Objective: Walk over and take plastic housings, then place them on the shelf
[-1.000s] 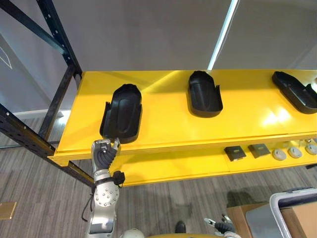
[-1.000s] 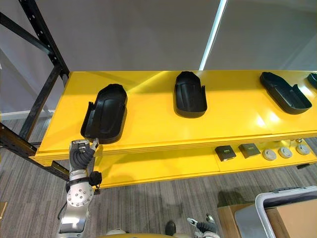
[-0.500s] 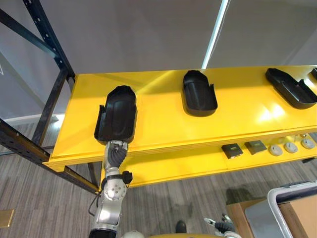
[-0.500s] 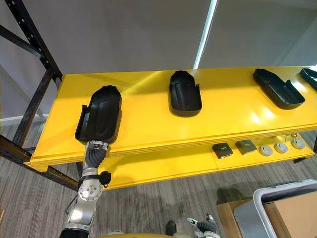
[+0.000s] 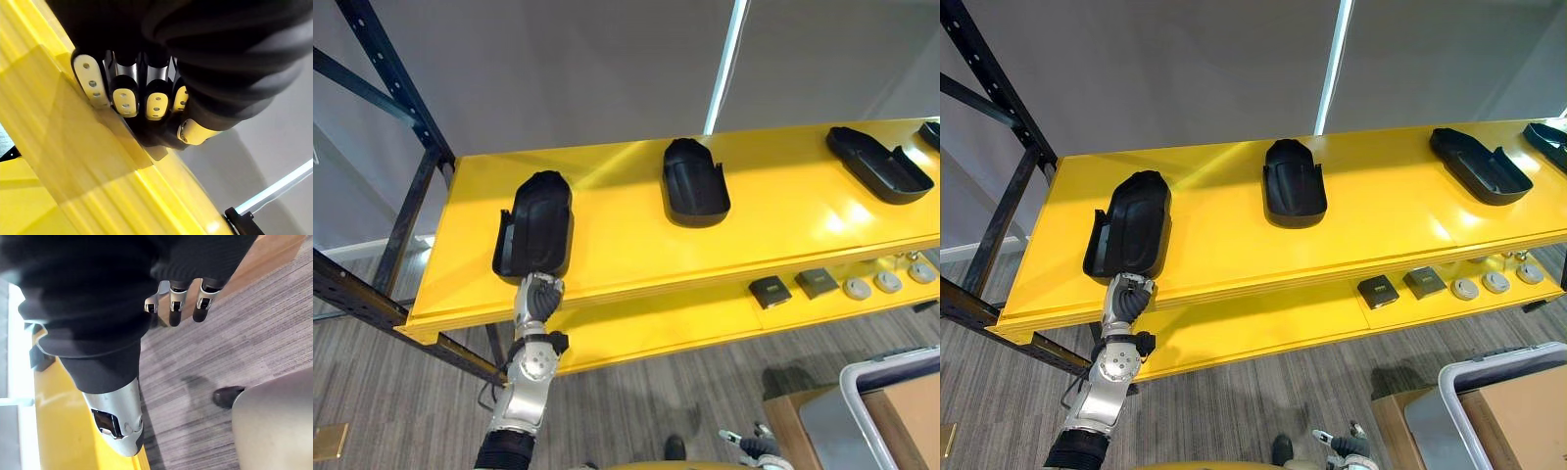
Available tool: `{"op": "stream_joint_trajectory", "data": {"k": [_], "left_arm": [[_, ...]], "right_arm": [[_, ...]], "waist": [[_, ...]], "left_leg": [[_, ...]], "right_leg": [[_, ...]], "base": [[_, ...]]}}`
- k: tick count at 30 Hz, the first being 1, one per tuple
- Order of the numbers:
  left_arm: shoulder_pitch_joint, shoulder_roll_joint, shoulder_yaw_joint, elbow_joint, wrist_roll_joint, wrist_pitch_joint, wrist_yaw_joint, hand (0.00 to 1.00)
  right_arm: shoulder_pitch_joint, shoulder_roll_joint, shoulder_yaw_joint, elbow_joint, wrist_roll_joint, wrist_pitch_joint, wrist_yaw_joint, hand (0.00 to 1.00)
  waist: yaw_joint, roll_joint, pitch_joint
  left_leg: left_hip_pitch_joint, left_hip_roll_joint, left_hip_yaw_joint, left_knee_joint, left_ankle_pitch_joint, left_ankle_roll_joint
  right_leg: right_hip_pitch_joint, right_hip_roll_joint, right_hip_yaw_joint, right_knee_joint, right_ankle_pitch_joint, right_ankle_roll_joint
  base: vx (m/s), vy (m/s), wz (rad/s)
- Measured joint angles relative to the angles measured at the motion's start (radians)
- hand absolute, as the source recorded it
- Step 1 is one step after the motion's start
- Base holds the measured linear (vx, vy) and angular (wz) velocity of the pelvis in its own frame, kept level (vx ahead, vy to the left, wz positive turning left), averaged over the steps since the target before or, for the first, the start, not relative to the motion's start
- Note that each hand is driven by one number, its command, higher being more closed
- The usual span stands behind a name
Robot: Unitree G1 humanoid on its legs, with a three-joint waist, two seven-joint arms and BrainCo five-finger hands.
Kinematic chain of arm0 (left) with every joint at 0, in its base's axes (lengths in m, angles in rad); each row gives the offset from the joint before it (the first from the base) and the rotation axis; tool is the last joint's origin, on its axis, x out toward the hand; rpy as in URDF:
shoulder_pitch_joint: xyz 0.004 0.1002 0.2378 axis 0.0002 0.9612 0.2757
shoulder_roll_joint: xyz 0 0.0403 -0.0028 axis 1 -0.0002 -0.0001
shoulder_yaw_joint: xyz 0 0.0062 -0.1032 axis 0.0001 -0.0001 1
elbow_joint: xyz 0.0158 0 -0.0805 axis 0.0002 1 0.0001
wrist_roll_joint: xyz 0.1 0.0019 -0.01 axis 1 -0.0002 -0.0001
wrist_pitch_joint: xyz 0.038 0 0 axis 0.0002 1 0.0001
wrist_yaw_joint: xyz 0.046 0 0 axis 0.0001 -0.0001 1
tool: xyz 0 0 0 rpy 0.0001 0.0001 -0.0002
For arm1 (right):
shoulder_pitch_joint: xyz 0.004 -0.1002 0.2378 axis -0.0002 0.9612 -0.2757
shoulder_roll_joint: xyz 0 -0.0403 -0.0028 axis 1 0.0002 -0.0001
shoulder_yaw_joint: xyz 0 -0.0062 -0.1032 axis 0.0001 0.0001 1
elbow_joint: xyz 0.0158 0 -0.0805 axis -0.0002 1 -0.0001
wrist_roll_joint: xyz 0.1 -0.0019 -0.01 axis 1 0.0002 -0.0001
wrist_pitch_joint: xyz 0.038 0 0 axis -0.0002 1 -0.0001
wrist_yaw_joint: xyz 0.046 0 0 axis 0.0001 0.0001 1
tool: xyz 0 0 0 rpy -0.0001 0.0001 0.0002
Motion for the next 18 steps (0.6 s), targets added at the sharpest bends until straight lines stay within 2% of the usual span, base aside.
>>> {"op": "stream_joint_trajectory", "data": {"k": [11,18], "left_arm": [[-0.085,0.030,-0.003,0.100,-0.007,0.009,0.001,1.00],[-0.073,0.035,-0.011,0.059,-0.004,0.020,0.006,1.00]], "right_arm": [[-0.003,-0.006,-0.022,0.013,-0.009,-0.001,0.002,0.00],[-0.003,-0.005,-0.031,0.023,-0.008,-0.001,0.002,0.00]], "waist": [[0.001,-0.001,-0.002],[0.002,-0.021,-0.002]], "left_leg": [[0.016,-0.041,-0.030,-0.092,0.045,0.005],[0.014,-0.044,-0.039,-0.098,0.046,0.005]], "right_leg": [[-0.020,-0.015,0.011,-0.018,0.014,0.016],[-0.019,-0.023,0.017,-0.018,0.016,0.019]], "base": [[-0.09,0.003,-0.02],[-0.03,-0.004,-0.02]]}}
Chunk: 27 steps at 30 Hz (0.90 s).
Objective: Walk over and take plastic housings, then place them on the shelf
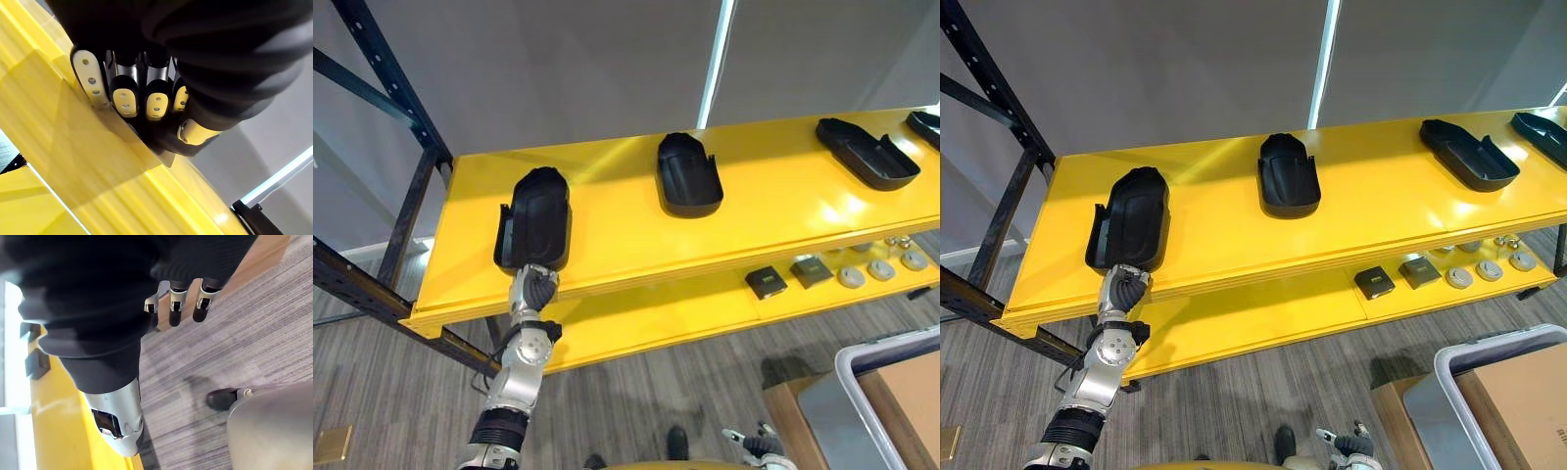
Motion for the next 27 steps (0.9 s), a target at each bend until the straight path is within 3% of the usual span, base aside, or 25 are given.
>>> {"op": "stream_joint_trajectory", "data": {"k": [11,27], "left_arm": [[0.020,-0.016,-0.007,-0.044,0.059,0.003,0.021,1.00],[0.011,0.001,-0.002,-0.080,0.059,0.003,0.064,1.00]], "right_arm": [[0.000,0.000,-0.004,0.007,0.000,-0.001,0.000,0.00],[0.000,-0.004,-0.005,0.012,-0.001,0.000,-0.003,0.00]], "waist": [[-0.002,-0.004,0.000],[-0.026,-0.011,0.002]], "left_leg": [[0.014,-0.011,-0.015,0.004,0.002,0.008],[0.015,-0.012,-0.010,0.005,-0.006,0.016]], "right_leg": [[0.021,0.000,-0.010,-0.001,0.005,0.006],[0.027,0.002,-0.010,-0.015,0.002,0.003]], "base": [[0.00,-0.006,0.04],[0.00,0.000,0.00]]}}
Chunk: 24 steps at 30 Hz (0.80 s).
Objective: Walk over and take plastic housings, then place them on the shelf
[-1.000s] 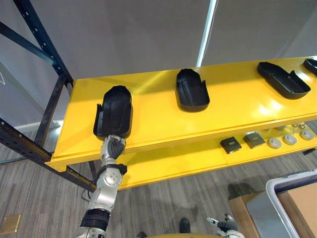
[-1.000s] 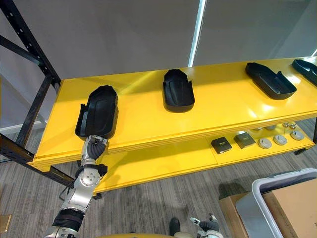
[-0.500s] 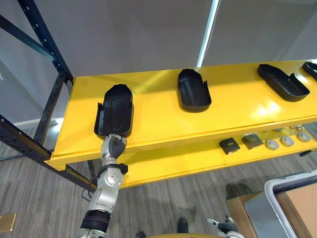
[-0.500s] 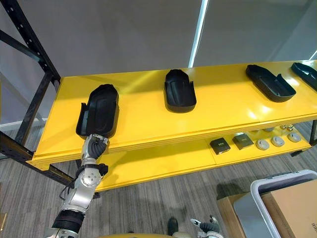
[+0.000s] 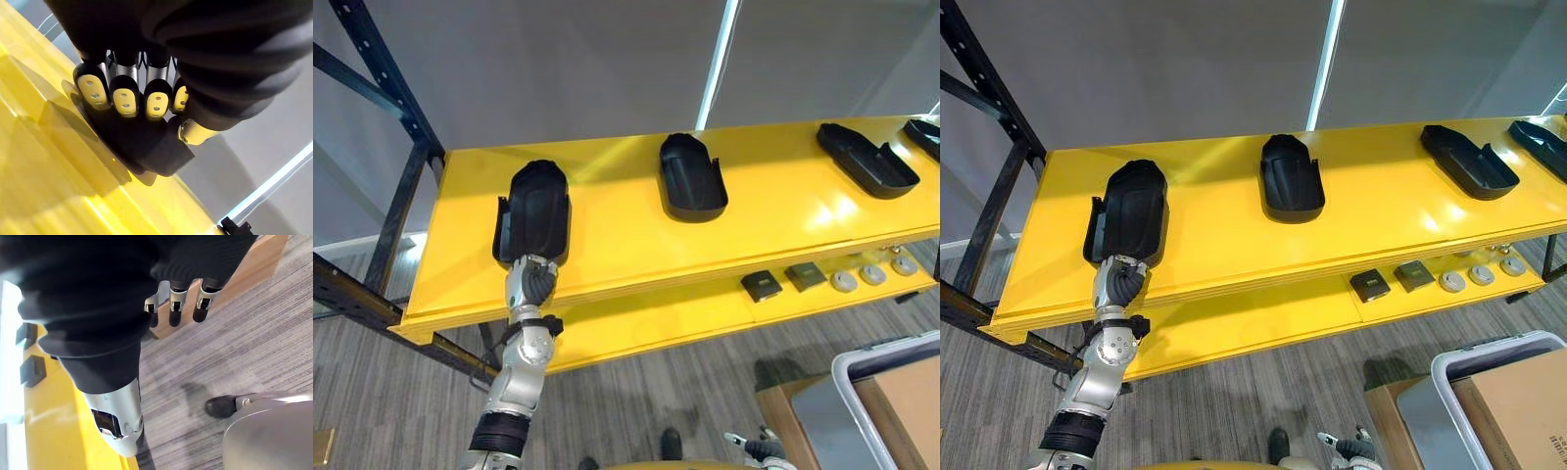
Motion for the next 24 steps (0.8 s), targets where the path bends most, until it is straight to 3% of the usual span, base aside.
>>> {"op": "stream_joint_trajectory", "data": {"k": [10,24], "left_arm": [[-0.066,0.033,0.002,0.087,-0.002,0.012,-0.029,1.00],[-0.216,0.130,0.004,0.225,-0.042,0.026,-0.052,1.00]], "right_arm": [[0.016,-0.012,0.001,0.009,-0.009,0.007,0.001,0.00],[0.018,-0.022,0.000,0.039,-0.008,0.008,0.003,0.00]], "waist": [[-0.003,0.002,0.001],[-0.031,0.011,0.007]], "left_leg": [[0.003,0.000,0.000,-0.001,0.000,0.000],[-0.004,0.002,0.000,0.000,-0.001,-0.001]], "right_leg": [[0.003,0.001,0.000,-0.001,-0.003,-0.005],[0.003,0.006,-0.004,-0.021,0.008,-0.018]], "base": [[-0.02,-0.013,0.00],[0.00,-0.003,0.00]]}}
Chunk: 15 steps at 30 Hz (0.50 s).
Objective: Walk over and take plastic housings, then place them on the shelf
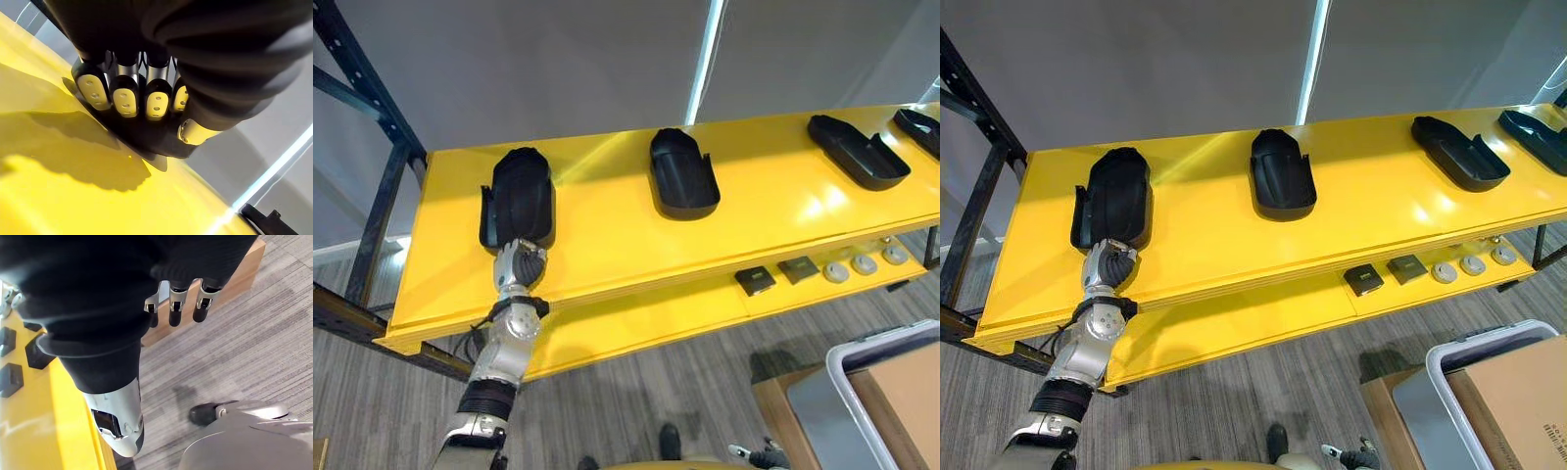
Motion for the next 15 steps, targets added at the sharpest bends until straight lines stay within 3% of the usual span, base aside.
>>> {"op": "stream_joint_trajectory", "data": {"k": [8,11,15], "left_arm": [[-0.022,0.010,-0.003,-0.002,-0.018,0.000,-0.001,1.00],[0.003,0.008,-0.009,-0.134,-0.028,-0.006,-0.001,1.00],[0.103,-0.004,-0.003,-0.374,-0.038,-0.052,0.001,1.00]], "right_arm": [[0.000,-0.008,0.001,0.001,0.000,0.000,0.001,0.00],[0.000,-0.008,0.001,0.001,0.000,0.000,0.001,0.00],[-0.002,-0.009,0.001,0.002,0.000,0.000,0.001,0.00]], "waist": [[0.000,0.013,0.009],[0.002,0.013,0.009],[0.011,0.014,0.014]], "left_leg": [[0.003,0.000,-0.018,0.000,0.001,0.001],[-0.001,-0.001,-0.033,0.000,0.004,0.004],[0.008,0.001,-0.051,0.000,0.004,0.004]], "right_leg": [[0.009,-0.001,-0.013,0.001,0.000,0.000],[0.014,-0.004,-0.030,0.002,-0.001,-0.002],[0.030,-0.006,-0.037,0.004,-0.007,-0.007]], "base": [[-0.05,-0.021,0.05],[-0.03,-0.014,0.15],[-0.03,-0.009,0.14]]}}
